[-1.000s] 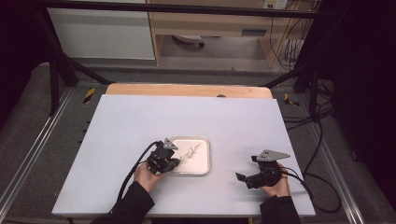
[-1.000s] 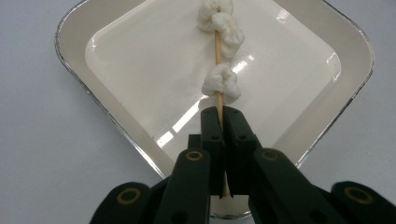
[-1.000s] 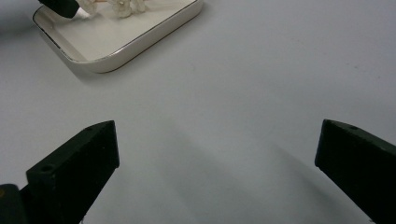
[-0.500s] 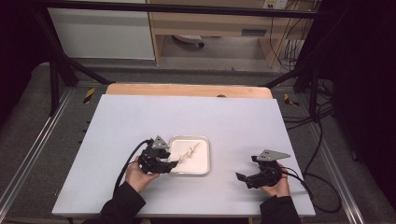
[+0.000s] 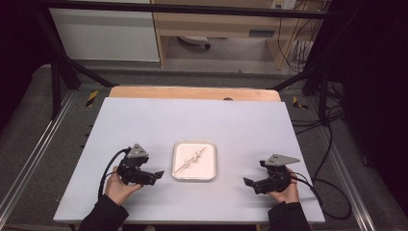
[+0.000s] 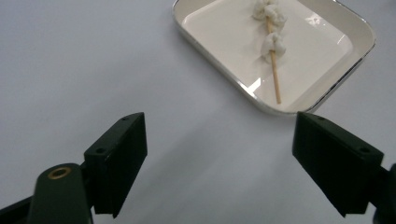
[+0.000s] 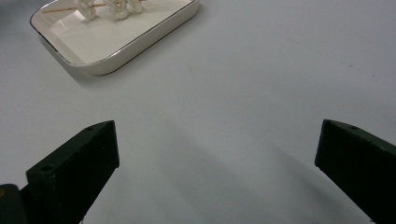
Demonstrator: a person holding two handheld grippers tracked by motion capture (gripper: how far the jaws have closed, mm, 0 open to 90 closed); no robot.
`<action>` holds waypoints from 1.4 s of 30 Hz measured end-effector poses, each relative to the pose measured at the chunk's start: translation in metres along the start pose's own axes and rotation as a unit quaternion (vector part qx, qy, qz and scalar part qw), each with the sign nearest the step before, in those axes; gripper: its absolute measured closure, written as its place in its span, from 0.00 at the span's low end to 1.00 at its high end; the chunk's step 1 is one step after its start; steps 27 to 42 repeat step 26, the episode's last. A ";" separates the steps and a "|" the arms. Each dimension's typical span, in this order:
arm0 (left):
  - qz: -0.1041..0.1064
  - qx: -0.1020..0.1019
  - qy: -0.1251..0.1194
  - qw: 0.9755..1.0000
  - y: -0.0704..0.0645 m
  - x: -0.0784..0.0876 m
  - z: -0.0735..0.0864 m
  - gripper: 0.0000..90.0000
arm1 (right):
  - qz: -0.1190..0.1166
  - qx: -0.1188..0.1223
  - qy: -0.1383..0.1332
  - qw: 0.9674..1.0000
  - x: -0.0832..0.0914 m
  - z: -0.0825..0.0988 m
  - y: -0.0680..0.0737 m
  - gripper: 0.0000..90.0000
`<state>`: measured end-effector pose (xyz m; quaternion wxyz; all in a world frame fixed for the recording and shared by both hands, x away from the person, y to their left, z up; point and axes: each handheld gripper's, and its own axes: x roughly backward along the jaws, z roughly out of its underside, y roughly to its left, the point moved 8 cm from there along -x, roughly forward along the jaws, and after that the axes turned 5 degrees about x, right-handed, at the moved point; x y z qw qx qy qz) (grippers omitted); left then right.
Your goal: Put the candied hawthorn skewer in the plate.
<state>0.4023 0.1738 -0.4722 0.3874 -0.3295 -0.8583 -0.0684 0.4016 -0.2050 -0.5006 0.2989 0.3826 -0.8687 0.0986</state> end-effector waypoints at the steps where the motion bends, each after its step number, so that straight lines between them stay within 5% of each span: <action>1: -0.002 0.003 -0.004 1.000 0.003 0.002 0.003 0.18 | 0.000 0.000 0.001 1.000 0.000 0.000 0.000 0.00; 15: 0.003 0.023 -0.042 0.999 0.029 0.020 0.044 0.14 | -0.002 -0.003 0.004 1.000 0.000 0.004 0.001 0.00; 42: 0.008 0.032 -0.046 0.998 0.034 0.017 0.050 0.14 | -0.005 -0.006 0.006 1.000 0.001 0.007 0.001 0.00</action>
